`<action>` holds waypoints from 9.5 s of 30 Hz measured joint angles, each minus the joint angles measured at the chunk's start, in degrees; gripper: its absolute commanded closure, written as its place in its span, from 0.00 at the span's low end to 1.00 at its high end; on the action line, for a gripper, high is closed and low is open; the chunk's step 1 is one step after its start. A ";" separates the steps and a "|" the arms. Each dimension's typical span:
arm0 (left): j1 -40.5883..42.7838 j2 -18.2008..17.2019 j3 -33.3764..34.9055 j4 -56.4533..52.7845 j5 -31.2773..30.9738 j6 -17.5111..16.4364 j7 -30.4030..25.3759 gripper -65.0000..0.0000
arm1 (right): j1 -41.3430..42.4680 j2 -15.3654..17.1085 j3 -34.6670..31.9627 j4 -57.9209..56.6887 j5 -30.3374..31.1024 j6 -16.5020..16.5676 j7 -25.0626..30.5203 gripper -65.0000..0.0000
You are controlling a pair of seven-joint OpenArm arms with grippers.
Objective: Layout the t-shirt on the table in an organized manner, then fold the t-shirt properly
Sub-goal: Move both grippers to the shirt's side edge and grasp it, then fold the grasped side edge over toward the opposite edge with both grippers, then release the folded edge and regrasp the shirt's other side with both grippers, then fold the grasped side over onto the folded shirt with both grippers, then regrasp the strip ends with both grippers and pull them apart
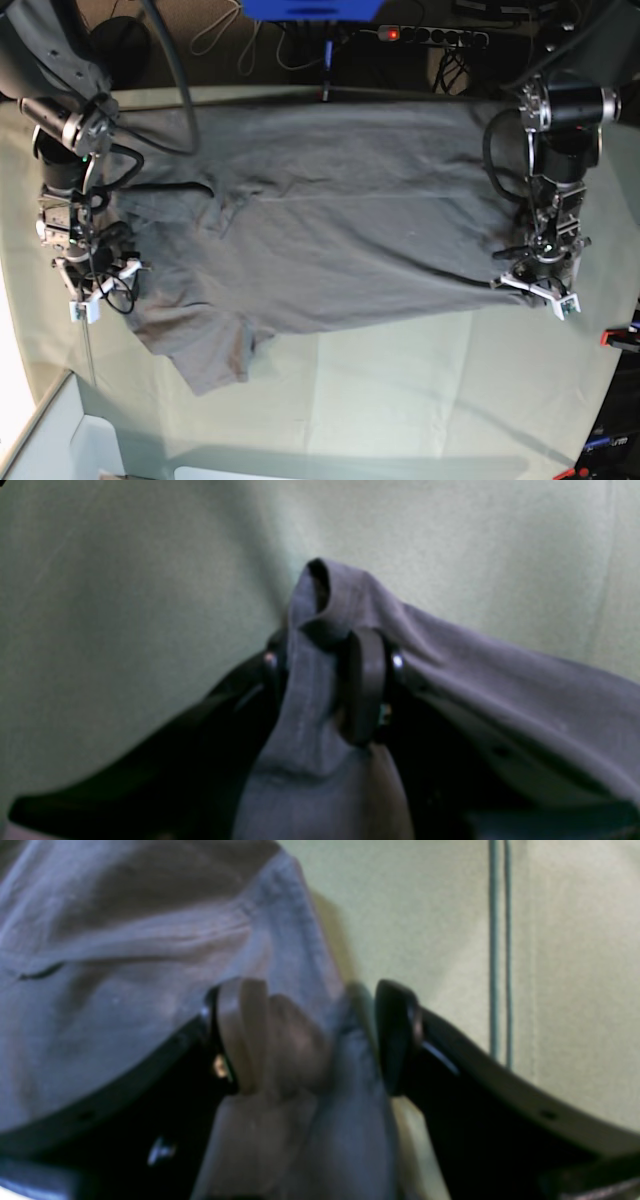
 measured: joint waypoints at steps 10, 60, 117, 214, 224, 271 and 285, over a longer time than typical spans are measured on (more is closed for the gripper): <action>0.17 0.94 -0.42 0.31 -0.02 0.26 -0.55 0.90 | 0.92 -1.18 0.28 -0.02 -0.37 -0.02 -0.66 1.00; 38.42 -0.13 -4.81 60.30 -21.79 0.42 5.75 1.00 | -34.01 -12.28 15.78 50.86 19.50 13.18 -1.73 1.00; 48.43 -1.29 -5.51 55.80 -29.03 0.22 12.07 0.77 | -52.41 -13.86 11.63 57.51 21.57 13.35 -1.92 0.77; 26.29 -1.16 -5.20 47.93 -28.46 0.17 12.41 1.00 | -16.90 -14.69 7.50 57.05 6.19 13.64 -22.23 1.00; 25.24 -1.18 -5.25 46.75 -28.57 0.39 12.13 1.00 | -31.74 -23.61 7.41 80.06 7.54 13.79 -21.99 1.00; 39.32 -3.85 -5.46 53.13 -6.71 -33.70 12.35 1.00 | -46.66 -23.45 7.26 79.23 16.76 13.75 -21.53 1.00; 41.88 -9.92 -5.55 53.18 -4.96 -41.16 11.89 1.00 | -46.51 -23.45 7.26 79.23 16.76 13.75 -21.70 1.00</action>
